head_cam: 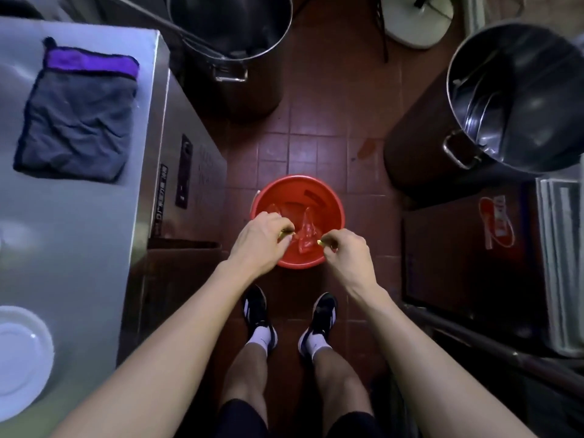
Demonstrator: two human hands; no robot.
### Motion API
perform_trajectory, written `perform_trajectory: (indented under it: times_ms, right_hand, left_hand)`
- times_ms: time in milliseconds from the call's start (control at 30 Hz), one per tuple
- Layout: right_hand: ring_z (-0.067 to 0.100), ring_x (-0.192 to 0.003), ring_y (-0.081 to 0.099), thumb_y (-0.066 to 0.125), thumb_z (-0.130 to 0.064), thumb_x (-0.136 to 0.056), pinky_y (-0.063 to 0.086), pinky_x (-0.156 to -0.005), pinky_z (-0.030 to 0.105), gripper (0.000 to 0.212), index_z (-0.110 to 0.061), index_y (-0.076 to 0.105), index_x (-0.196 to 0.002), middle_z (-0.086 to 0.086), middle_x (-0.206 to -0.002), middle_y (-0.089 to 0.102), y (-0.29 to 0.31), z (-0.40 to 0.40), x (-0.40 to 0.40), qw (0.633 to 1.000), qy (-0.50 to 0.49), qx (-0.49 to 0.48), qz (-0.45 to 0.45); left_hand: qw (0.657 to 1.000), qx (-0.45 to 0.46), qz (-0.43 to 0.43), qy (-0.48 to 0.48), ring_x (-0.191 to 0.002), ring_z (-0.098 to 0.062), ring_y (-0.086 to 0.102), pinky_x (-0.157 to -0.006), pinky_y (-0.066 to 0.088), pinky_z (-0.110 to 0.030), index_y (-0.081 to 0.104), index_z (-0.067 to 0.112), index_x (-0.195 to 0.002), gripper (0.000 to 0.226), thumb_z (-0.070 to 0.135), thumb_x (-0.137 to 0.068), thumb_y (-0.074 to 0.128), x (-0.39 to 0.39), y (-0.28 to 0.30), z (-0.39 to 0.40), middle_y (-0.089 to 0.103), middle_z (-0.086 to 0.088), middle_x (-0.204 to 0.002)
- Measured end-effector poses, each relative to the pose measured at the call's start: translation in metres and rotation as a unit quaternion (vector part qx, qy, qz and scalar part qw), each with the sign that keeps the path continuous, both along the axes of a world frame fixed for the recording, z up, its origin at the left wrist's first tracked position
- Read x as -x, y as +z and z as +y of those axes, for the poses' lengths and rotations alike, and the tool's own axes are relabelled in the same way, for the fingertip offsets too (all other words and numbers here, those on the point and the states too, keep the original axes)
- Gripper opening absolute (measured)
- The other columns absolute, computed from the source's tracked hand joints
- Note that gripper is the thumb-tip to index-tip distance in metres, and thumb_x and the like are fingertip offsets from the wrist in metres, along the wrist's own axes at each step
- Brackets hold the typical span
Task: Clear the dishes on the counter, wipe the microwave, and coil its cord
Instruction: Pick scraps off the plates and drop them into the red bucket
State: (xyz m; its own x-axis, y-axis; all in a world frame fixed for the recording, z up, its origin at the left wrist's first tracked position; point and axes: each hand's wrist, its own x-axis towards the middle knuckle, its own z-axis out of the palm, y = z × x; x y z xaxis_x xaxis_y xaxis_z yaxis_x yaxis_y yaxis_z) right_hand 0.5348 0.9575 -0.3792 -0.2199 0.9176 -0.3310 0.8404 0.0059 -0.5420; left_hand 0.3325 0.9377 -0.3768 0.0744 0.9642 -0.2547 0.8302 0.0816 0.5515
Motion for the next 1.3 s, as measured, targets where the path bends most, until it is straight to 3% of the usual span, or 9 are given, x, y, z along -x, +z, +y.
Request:
perform_trajectory:
  times_ms: [300, 467, 667, 833, 1067, 1300]
  right_hand:
    - [0.019, -0.092, 0.064, 0.067, -0.012, -0.088, 0.054, -0.085, 0.037, 0.015, -0.018, 0.074, -0.101, -0.001, -0.099, 0.069, -0.131, 0.009, -0.009, 0.999, 0.0, 0.035, 0.009]
    - [0.019, -0.095, 0.065, 0.066, -0.011, -0.088, 0.053, -0.09, 0.039, 0.017, -0.015, 0.075, -0.102, 0.001, -0.101, 0.072, -0.207, 0.02, 0.002, 0.999, -0.033, 0.032, 0.025]
    - [0.016, -0.096, 0.066, 0.064, -0.011, -0.088, 0.052, -0.09, 0.033, 0.018, -0.017, 0.075, -0.101, -0.001, -0.101, 0.074, -0.278, 0.031, 0.011, 0.996, -0.069, 0.043, 0.045]
    - [0.019, -0.098, 0.067, 0.065, -0.011, -0.087, 0.052, -0.092, 0.039, 0.018, -0.016, 0.074, -0.103, 0.0, -0.102, 0.074, -0.313, 0.043, 0.01, 0.996, -0.075, 0.027, 0.046]
    - [0.021, -0.096, 0.066, 0.066, -0.018, -0.088, 0.052, -0.087, 0.04, 0.016, -0.021, 0.073, -0.103, -0.002, -0.102, 0.073, -0.34, 0.045, 0.019, 0.998, -0.044, 0.031, 0.025]
    - [0.02, -0.094, 0.068, 0.066, -0.023, -0.09, 0.055, -0.083, 0.039, 0.015, -0.027, 0.073, -0.103, -0.005, -0.102, 0.074, -0.359, 0.034, 0.03, 0.998, -0.048, 0.045, 0.014]
  left_hand:
    - [0.999, 0.032, -0.003, -0.009, -0.105, -0.018, 0.055, -0.096, 0.047, -0.039, 0.068, 0.02, -0.113, 0.021, 0.026, -0.094, 0.064, -0.014, -0.134, 0.017, 0.065, 0.002, -0.108]
    - [1.0, -0.002, -0.017, -0.004, -0.1, -0.02, 0.059, -0.092, 0.047, -0.036, 0.07, 0.017, -0.108, 0.017, 0.02, -0.091, 0.066, -0.014, -0.208, 0.033, 0.066, 0.0, -0.101]
    - [0.999, -0.029, -0.022, -0.022, -0.097, -0.026, 0.063, -0.089, 0.05, -0.042, 0.07, 0.011, -0.106, 0.018, 0.014, -0.088, 0.067, -0.013, -0.28, 0.048, 0.068, -0.005, -0.1]
    - [0.998, -0.026, -0.004, -0.057, -0.105, -0.024, 0.062, -0.089, 0.047, -0.048, 0.069, 0.014, -0.109, 0.019, 0.017, -0.091, 0.064, -0.014, -0.314, 0.061, 0.067, -0.003, -0.108]
    - [0.99, -0.015, 0.088, -0.109, -0.11, -0.017, 0.058, -0.088, 0.031, -0.037, 0.065, 0.025, -0.113, 0.021, 0.024, -0.095, 0.054, -0.011, -0.344, 0.061, 0.064, 0.006, -0.113]
    - [0.982, 0.013, 0.14, -0.123, -0.109, -0.017, 0.055, -0.091, 0.03, -0.039, 0.065, 0.029, -0.117, 0.025, 0.029, -0.097, 0.05, -0.005, -0.36, 0.051, 0.064, 0.008, -0.118]
